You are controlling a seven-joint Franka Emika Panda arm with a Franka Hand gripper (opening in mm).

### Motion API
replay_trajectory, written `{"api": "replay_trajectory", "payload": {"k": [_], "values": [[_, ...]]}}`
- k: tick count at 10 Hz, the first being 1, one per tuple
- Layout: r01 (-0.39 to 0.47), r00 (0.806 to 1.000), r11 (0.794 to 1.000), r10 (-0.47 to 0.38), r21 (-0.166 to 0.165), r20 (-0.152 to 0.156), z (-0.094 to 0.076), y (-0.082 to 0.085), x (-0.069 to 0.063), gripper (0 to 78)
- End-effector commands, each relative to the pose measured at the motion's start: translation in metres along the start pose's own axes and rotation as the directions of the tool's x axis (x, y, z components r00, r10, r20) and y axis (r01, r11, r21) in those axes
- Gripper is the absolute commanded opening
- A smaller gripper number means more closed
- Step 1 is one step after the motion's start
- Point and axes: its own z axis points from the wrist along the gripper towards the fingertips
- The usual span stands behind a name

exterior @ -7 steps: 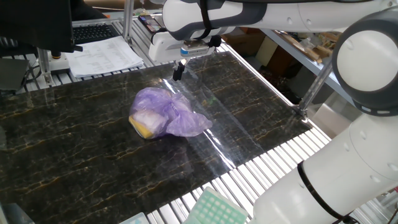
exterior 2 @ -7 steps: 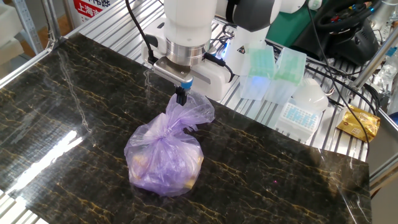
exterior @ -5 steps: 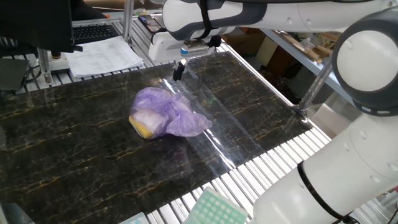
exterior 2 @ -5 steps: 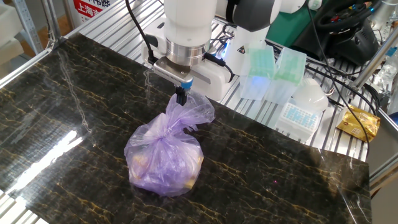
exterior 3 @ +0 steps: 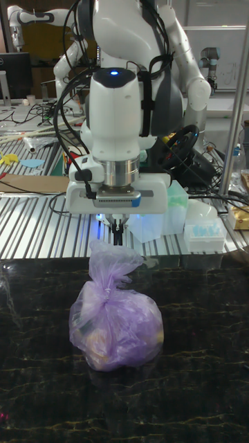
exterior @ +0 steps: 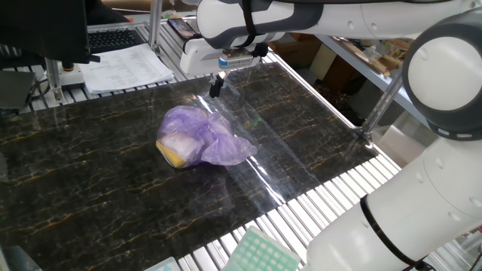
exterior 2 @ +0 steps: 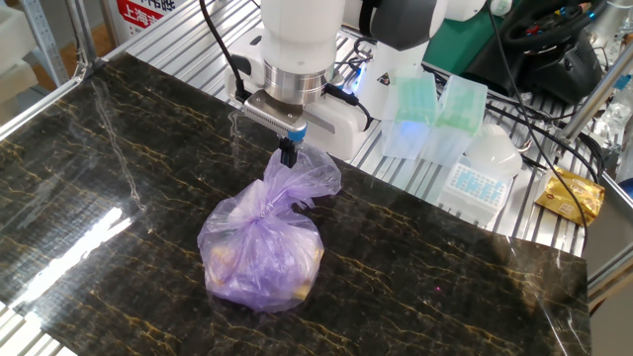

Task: Pick up a bag of things

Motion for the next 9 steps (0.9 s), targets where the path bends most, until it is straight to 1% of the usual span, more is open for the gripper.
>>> {"api": "replay_trajectory", "payload": {"k": [1, 2, 3, 9], "values": [[0.062, 0.995, 0.998, -0.063, 0.006, 0.072, -0.0001, 0.0, 0.0001, 0.0], [0.063, 0.995, 0.997, -0.066, 0.034, 0.075, -0.0005, -0.0001, 0.0001, 0.0], [0.068, 0.995, 0.997, -0.069, 0.028, 0.072, -0.0009, -0.0001, 0.0, 0.0], [0.072, 0.995, 0.997, -0.074, 0.028, 0.073, -0.001, 0.0, 0.0, 0.0]]}}
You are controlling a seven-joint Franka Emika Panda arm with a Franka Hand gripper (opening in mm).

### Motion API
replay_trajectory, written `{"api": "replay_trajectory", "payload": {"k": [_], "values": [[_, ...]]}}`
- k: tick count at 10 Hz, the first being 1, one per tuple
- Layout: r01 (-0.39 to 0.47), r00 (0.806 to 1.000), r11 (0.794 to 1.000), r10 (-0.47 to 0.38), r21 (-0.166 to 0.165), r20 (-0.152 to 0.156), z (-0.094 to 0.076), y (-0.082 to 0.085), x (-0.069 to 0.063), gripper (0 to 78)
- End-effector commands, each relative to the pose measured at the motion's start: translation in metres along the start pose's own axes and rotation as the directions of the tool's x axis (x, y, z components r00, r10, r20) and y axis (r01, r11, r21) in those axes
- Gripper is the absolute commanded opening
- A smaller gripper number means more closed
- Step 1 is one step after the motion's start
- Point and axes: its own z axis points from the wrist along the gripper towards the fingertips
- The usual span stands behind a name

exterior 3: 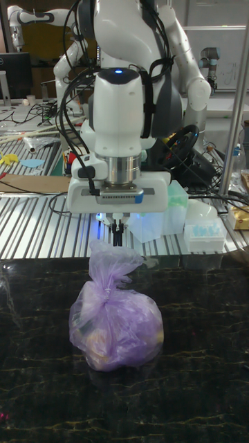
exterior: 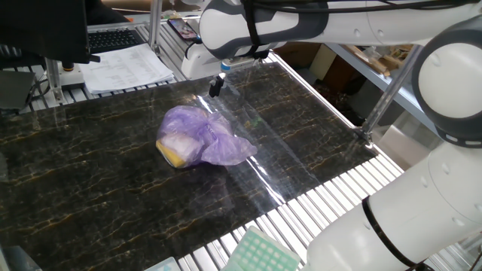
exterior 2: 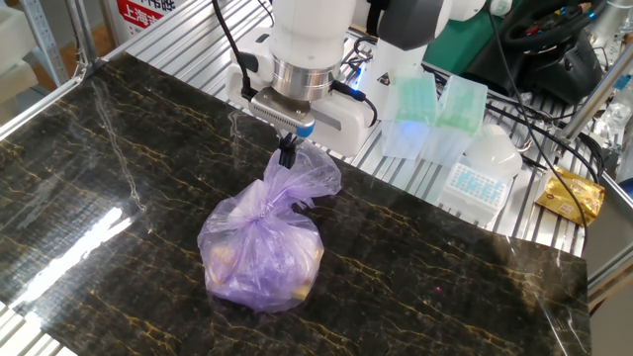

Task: Pick up a bag of things

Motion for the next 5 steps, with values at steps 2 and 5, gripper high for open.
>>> {"api": "replay_trajectory", "payload": {"k": [2, 5], "values": [[0.006, 1.0, 1.0, -0.006, 0.0, 0.004, -0.001, -0.0007, -0.0005, 0.0], [0.005, 1.0, 1.0, -0.005, 0.0, 0.004, -0.0009, -0.0011, -0.0005, 0.0]]}}
